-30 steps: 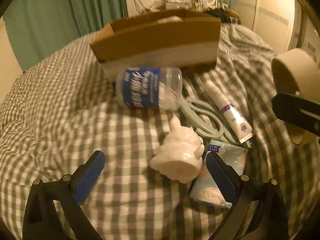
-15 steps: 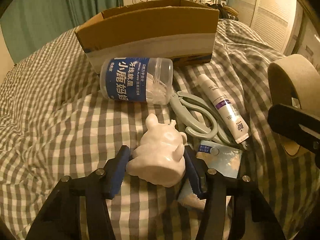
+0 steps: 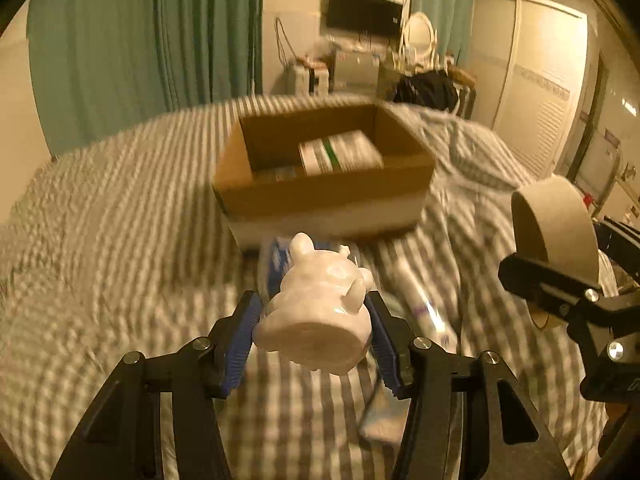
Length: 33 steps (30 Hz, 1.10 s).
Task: Organize objects
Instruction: 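Drop the tape roll and figurine into the cardboard box with both tools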
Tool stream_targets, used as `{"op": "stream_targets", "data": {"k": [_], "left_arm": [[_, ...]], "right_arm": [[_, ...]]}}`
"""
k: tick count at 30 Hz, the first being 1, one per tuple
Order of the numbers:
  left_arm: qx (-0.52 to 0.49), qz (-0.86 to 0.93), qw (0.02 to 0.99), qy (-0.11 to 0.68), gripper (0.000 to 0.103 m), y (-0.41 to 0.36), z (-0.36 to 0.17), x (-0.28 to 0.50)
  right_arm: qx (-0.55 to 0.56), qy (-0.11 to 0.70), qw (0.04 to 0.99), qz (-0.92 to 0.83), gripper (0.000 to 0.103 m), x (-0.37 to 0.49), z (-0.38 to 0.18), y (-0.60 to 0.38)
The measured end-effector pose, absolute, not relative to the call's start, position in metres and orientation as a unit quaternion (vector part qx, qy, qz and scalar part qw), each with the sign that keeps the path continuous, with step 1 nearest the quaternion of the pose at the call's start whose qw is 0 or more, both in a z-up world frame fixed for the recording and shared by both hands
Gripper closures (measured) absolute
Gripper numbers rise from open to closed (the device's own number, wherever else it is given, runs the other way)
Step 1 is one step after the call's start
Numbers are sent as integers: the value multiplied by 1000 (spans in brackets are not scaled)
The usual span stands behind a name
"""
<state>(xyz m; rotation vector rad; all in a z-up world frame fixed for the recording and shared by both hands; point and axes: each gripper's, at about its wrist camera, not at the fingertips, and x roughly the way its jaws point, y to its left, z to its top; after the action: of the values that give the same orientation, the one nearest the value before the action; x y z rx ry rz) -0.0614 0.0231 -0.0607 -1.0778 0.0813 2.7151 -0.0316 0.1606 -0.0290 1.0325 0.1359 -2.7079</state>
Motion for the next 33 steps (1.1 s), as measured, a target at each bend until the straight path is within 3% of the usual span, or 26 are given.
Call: {"op": "stream_targets", "data": {"k": [10,15,24,33], "left_arm": [[-291,953,77,37,48,18,-1,-129],[-289,955,68,22,48,12,4,-178],[-313,947,68,21,48,17,-29,-244],[-340,936,87,17,48,29,-61,-270]], "right_arm": [[302,31,136,-943,22,-107,28,159],[316,-25,161,-935,22,-173,39,165],[350,-19,138,-926,22,-266,4,162],[375,-29,133,-917,22,-295,-46,174]]}}
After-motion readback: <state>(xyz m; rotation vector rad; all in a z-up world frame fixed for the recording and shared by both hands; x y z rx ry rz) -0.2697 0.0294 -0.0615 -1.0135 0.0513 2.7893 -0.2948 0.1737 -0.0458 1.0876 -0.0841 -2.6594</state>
